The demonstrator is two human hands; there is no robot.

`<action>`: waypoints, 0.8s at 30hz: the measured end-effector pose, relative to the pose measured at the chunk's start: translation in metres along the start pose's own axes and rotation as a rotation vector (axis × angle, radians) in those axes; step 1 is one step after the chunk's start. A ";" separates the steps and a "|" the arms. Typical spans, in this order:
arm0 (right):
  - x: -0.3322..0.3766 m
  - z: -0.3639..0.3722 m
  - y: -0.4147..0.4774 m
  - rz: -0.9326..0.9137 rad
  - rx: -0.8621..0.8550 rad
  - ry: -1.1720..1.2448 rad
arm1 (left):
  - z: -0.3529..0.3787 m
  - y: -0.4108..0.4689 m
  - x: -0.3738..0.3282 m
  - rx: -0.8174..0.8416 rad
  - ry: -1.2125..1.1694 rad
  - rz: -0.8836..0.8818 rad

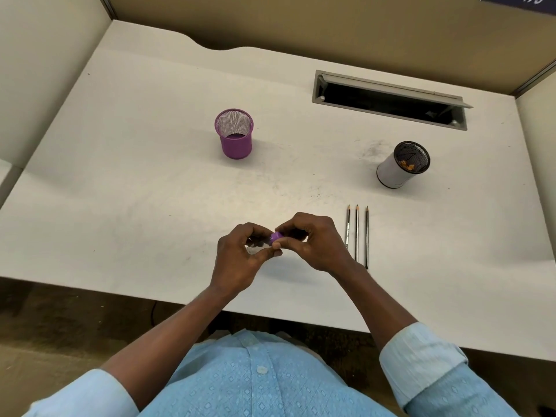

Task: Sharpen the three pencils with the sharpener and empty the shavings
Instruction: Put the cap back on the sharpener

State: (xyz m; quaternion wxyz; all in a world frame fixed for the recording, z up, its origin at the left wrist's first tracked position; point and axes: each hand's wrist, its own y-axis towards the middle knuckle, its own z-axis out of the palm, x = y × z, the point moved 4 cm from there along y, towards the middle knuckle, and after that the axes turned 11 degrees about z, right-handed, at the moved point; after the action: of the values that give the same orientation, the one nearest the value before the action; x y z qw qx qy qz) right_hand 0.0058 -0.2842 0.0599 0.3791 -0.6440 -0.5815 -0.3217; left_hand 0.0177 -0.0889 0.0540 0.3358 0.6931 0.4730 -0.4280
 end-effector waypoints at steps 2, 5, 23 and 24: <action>-0.002 -0.001 0.001 0.017 0.000 0.006 | 0.001 0.000 -0.002 -0.006 0.003 0.008; -0.003 -0.001 0.002 0.033 -0.001 0.005 | 0.003 0.001 -0.004 -0.009 -0.002 -0.001; 0.000 0.005 0.004 -0.003 -0.026 -0.006 | 0.000 0.002 -0.012 -0.050 -0.021 -0.048; 0.000 0.007 0.002 -0.012 -0.026 -0.018 | 0.001 0.002 -0.012 -0.060 -0.047 -0.086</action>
State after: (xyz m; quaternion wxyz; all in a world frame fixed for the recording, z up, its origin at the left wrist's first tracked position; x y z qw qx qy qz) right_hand 0.0080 -0.2785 0.0563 0.3635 -0.6484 -0.5844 -0.3254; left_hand 0.0170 -0.0944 0.0646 0.3488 0.6514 0.5071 -0.4437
